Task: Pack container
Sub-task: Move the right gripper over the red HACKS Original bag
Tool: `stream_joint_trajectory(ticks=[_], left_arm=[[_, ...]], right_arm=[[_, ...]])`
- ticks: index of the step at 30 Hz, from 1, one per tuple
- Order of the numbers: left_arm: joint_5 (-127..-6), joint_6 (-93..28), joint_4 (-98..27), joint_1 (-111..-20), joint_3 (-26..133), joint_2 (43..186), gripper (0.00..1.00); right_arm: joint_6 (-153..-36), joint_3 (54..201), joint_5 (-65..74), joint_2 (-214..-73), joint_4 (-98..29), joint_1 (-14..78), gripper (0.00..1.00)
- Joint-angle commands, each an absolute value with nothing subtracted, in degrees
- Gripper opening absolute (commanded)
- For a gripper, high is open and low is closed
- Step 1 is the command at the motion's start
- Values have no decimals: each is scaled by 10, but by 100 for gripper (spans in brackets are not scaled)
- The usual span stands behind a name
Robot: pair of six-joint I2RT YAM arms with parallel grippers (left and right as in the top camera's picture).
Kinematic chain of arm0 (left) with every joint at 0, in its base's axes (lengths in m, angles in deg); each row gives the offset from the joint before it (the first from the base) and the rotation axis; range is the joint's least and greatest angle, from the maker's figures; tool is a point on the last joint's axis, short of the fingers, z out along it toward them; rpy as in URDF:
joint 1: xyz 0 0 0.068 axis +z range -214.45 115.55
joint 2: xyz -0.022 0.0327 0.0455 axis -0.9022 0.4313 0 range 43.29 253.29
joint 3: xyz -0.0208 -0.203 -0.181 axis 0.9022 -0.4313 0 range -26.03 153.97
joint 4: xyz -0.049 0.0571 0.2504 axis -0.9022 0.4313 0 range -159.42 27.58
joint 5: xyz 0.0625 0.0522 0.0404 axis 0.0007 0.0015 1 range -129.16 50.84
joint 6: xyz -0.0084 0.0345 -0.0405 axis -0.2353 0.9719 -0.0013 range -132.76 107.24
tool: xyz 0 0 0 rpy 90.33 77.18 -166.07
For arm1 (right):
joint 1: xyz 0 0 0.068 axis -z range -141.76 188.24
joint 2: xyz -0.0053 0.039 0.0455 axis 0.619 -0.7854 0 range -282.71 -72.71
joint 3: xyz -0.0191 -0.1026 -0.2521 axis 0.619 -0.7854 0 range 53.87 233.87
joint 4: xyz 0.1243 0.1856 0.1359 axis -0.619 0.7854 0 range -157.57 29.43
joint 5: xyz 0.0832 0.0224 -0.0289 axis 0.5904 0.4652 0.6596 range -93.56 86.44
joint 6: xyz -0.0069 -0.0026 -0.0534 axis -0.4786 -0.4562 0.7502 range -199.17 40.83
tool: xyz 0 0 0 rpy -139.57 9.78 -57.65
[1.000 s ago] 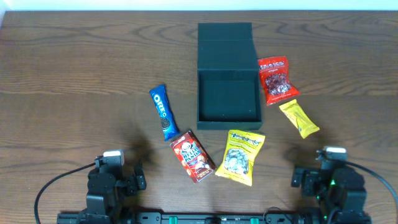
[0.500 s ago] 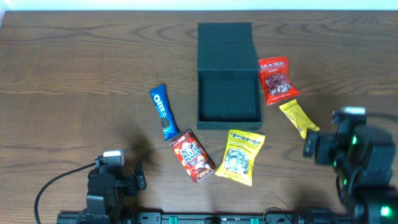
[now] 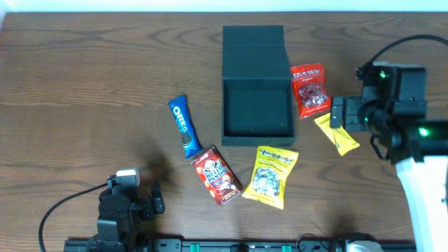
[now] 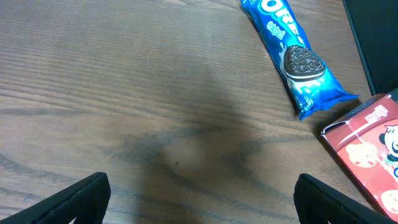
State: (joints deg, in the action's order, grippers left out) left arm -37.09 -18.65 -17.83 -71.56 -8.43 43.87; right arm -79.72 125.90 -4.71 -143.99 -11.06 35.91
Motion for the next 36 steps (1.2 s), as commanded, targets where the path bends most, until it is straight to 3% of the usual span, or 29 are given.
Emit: stream_joint_trajectory(ticks=[1,21,36], left_arm=[[-373,-174,-163,-712,-107,435,95],[-373,-174,-163,-712,-107,435,95],[-373,-174,-163,-712,-107,435,95]], right_arm=[[-788,1268,-28,-1468,-101,355,99],[-767,1507,-33,-1800,-10,376,99],[-687,1524,-12,-1900,-32,385,99]])
